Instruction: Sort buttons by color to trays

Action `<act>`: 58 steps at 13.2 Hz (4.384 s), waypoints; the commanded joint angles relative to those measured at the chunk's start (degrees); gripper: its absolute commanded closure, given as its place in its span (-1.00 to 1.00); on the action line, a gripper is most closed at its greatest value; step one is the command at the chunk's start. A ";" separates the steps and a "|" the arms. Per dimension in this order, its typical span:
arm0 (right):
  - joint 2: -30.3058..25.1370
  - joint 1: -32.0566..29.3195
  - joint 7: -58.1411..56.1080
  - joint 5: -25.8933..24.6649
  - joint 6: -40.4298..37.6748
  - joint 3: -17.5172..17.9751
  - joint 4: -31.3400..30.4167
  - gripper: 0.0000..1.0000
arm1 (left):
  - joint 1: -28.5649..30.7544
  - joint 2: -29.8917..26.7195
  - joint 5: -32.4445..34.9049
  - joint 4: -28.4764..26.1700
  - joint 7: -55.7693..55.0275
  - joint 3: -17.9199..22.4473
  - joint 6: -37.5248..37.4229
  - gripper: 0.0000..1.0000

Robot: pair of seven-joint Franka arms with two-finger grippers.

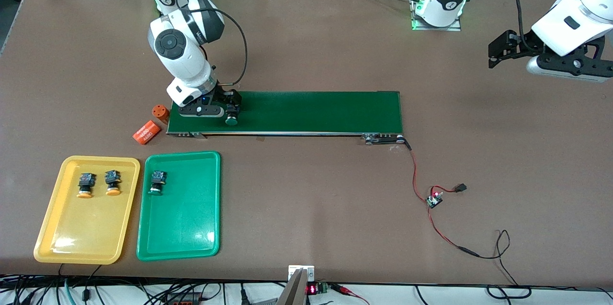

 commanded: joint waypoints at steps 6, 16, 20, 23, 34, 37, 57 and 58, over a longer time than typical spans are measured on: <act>4.03 -0.25 -3.20 -0.34 6.17 -0.46 -0.16 -0.09 | -0.24 1.18 0.81 2.50 0.41 0.11 -2.02 -1.00; 7.52 -2.53 -16.27 -0.08 -7.36 -7.12 19.93 1.00 | -0.24 1.18 0.81 2.41 0.42 0.11 -2.11 -1.00; 19.73 -2.71 -25.52 -0.08 -6.32 -13.46 30.49 1.00 | -0.24 1.18 0.90 2.50 0.42 0.11 -2.11 -1.00; 25.99 -3.67 -29.65 -0.08 0.43 -16.01 33.23 1.00 | -0.24 1.18 0.90 2.50 0.42 0.11 -2.02 -1.00; 20.75 -3.68 -29.84 0.80 -2.77 -16.02 31.48 -1.00 | -0.24 1.18 0.81 2.50 0.42 0.11 -2.02 -1.00; 9.26 -3.76 -28.71 0.80 -14.61 -16.02 28.76 -1.00 | -0.24 1.18 0.81 2.50 0.42 0.11 -2.11 -1.00; -11.71 -9.04 -24.48 1.94 -60.02 -15.58 41.67 -1.00 | -0.41 1.18 1.08 2.50 0.50 0.11 -2.37 -1.00; -11.44 -9.04 -24.48 1.94 -60.01 -15.93 41.93 -1.00 | -0.41 1.18 1.08 2.50 0.50 0.11 -2.37 -1.00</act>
